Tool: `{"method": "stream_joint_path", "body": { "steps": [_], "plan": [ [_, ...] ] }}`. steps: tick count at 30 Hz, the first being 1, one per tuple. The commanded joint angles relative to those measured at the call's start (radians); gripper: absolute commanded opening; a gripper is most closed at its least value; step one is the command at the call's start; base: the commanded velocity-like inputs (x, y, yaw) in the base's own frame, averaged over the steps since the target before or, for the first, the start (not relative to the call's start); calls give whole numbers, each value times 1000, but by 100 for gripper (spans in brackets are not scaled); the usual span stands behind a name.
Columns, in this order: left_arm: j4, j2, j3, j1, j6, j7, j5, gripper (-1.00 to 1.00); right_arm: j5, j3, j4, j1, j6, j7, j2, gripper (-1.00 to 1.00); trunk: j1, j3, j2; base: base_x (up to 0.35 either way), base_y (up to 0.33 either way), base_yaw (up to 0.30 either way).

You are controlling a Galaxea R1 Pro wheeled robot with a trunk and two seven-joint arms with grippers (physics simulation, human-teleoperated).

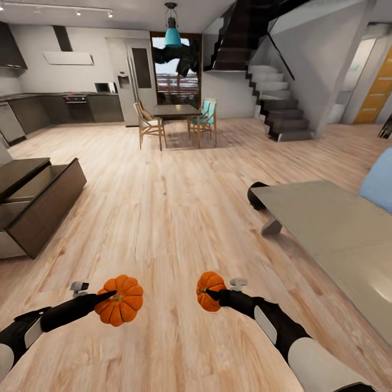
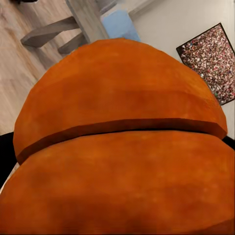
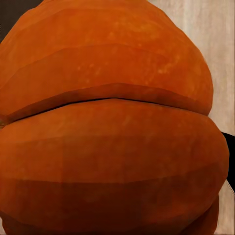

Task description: Place each of the two pumpkins and all three candles from the living room inside a cabinet in the living room (use any cabinet), then make sure every cabinet is closed, and position the cauldron so it is next to a table in the living room.

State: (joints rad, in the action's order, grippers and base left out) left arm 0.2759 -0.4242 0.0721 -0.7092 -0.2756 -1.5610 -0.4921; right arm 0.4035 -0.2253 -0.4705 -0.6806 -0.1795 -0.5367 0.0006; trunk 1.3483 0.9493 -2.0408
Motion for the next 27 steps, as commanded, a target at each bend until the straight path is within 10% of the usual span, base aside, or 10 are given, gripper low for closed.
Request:
{"method": "stream_joint_path", "body": {
  "steps": [1, 27],
  "plan": [
    [0, -1, 3, -1, -10, -4, -8, -100, 14, -2, -2, 0, -8, 2, 0, -100, 0, 1, 0, 319, -116, 300],
    [-1, -2, 3, -1, -10, -2, -8, -100, 14, 0, -2, 0, 0, -9, -5, -100, 0, 7, 0, 326, -87, 205]
  ]
}}
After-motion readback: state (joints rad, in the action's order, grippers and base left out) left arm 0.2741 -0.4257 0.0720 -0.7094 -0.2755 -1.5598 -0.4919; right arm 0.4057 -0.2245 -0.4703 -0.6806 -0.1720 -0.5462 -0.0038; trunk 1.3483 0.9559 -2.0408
